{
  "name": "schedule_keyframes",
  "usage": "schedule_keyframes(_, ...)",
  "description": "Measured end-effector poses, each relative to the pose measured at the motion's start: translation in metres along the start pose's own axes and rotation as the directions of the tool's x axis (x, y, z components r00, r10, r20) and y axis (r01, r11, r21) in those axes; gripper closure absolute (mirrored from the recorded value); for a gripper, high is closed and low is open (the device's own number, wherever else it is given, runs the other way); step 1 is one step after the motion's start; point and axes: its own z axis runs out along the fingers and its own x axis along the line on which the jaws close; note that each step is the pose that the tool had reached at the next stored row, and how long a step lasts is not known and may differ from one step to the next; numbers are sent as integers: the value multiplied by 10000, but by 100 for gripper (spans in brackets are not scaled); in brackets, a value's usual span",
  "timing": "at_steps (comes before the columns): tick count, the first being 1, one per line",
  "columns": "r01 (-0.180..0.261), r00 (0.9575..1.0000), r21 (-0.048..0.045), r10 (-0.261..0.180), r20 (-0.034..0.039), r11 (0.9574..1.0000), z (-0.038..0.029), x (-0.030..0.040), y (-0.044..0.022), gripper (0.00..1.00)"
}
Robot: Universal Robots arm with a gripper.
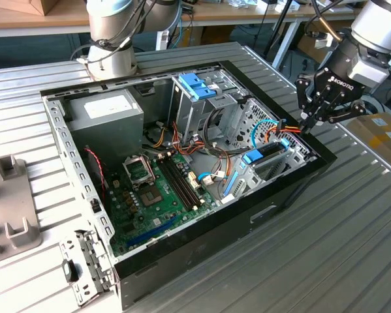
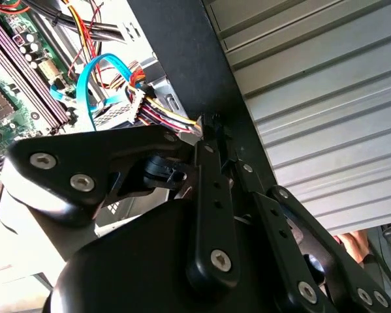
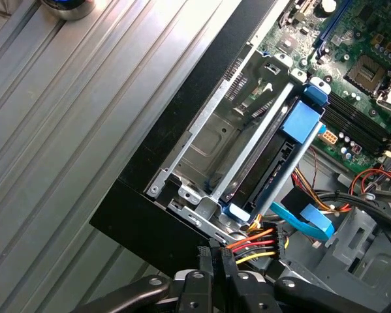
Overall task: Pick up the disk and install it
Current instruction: 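Insert the first disk wire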
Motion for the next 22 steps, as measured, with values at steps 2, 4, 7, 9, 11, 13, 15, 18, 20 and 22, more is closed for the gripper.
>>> schedule_keyframes(2, 0, 10000, 0, 0, -1, 10000, 0, 0, 0, 83)
schedule_keyframes(4, 1, 10000, 0, -1, 0, 10000, 0, 0, 0, 83)
schedule_keyframes(7, -19, 10000, 3, 19, 3, 10000, 2, -13, 19, 83)
schedule_keyframes(9, -48, 10000, 6, 48, 4, 10000, 1, -22, 33, 83)
schedule_keyframes(11, -74, 10000, 9, 74, 4, 10000, 2, -38, 55, 83)
schedule_keyframes(13, -95, 10000, 9, 95, 4, 10000, 4, -59, 85, 83)
schedule_keyframes(15, -107, 9999, 10, 107, 5, 9999, 7, -79, 113, 83)
schedule_keyframes(18, -121, 9999, 12, 121, 7, 9999, 12, -114, 165, 83)
schedule_keyframes(20, -138, 9999, 13, 138, 8, 9999, 15, -139, 202, 83)
schedule_keyframes(22, -151, 9999, 13, 151, 7, 9999, 16, -152, 220, 83)
